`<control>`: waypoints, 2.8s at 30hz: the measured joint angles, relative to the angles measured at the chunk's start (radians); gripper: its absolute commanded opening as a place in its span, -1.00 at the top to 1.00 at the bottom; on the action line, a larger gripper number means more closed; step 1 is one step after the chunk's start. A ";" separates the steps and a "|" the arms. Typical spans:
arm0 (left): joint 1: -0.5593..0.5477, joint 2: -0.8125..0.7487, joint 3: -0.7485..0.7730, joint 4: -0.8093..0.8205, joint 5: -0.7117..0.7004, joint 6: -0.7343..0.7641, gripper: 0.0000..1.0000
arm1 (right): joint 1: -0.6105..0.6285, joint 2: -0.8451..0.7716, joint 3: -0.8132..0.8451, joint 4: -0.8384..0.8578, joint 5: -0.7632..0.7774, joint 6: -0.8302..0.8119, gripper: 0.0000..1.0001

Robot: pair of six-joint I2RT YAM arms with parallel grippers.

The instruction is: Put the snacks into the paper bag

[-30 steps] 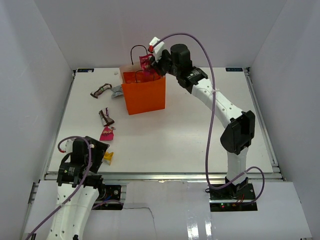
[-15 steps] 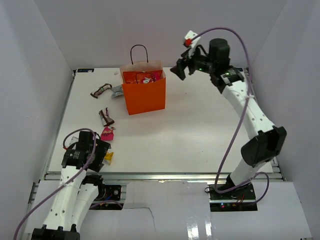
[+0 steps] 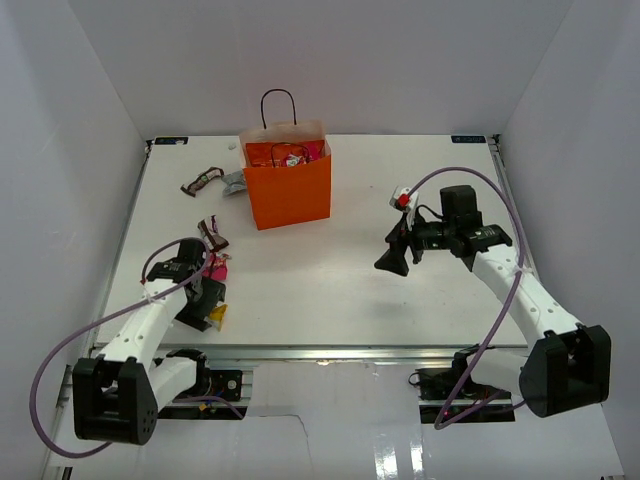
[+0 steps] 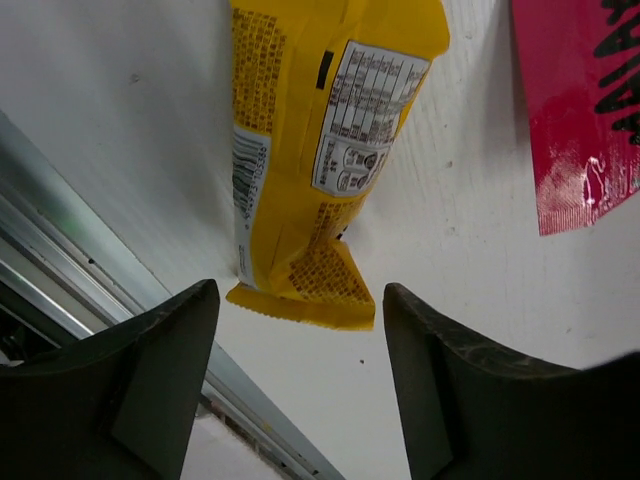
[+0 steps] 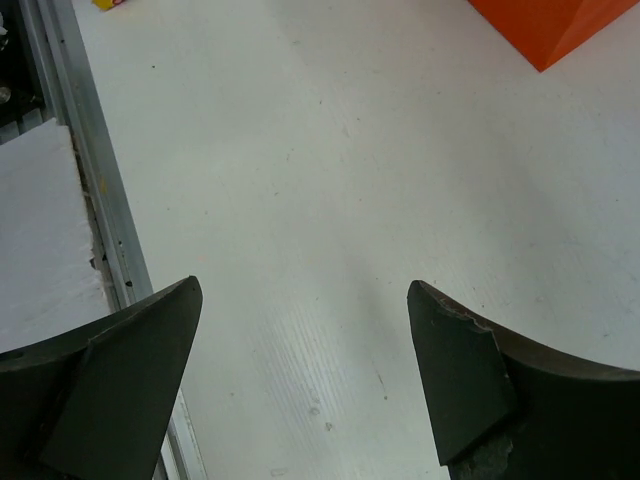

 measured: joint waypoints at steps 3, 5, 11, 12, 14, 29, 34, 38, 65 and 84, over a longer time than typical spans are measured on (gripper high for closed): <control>0.000 0.078 0.000 0.046 -0.013 0.008 -0.29 | -0.023 -0.053 -0.034 0.000 -0.027 -0.002 -0.78; 0.000 0.104 0.000 0.066 -0.019 0.011 -0.17 | -0.045 -0.081 -0.043 0.005 -0.044 -0.002 -0.78; 0.000 0.102 -0.015 0.103 -0.041 0.031 0.32 | -0.087 -0.094 -0.064 0.018 -0.078 0.002 -0.78; 0.000 0.101 -0.019 0.107 -0.042 0.034 0.39 | -0.091 -0.094 -0.067 0.019 -0.084 0.003 -0.78; 0.001 0.095 -0.028 0.114 -0.043 0.038 0.61 | -0.099 -0.094 -0.072 0.019 -0.094 0.004 -0.78; 0.004 -0.211 0.143 0.139 0.003 0.266 1.00 | -0.143 -0.095 -0.076 0.020 -0.124 0.018 -0.77; 0.004 -0.277 0.266 0.346 0.156 0.441 1.00 | -0.149 -0.095 -0.076 0.020 -0.127 0.018 -0.77; 0.004 -0.194 0.406 0.480 0.270 0.581 1.00 | -0.150 -0.095 -0.076 0.020 -0.127 0.018 -0.77; -0.126 0.589 0.974 0.760 0.547 1.026 -0.14 | -0.212 -0.126 -0.139 0.032 -0.130 0.018 -0.77; 0.089 0.091 0.444 0.539 0.156 0.499 -0.43 | -0.228 -0.127 -0.185 0.071 -0.131 0.030 -0.77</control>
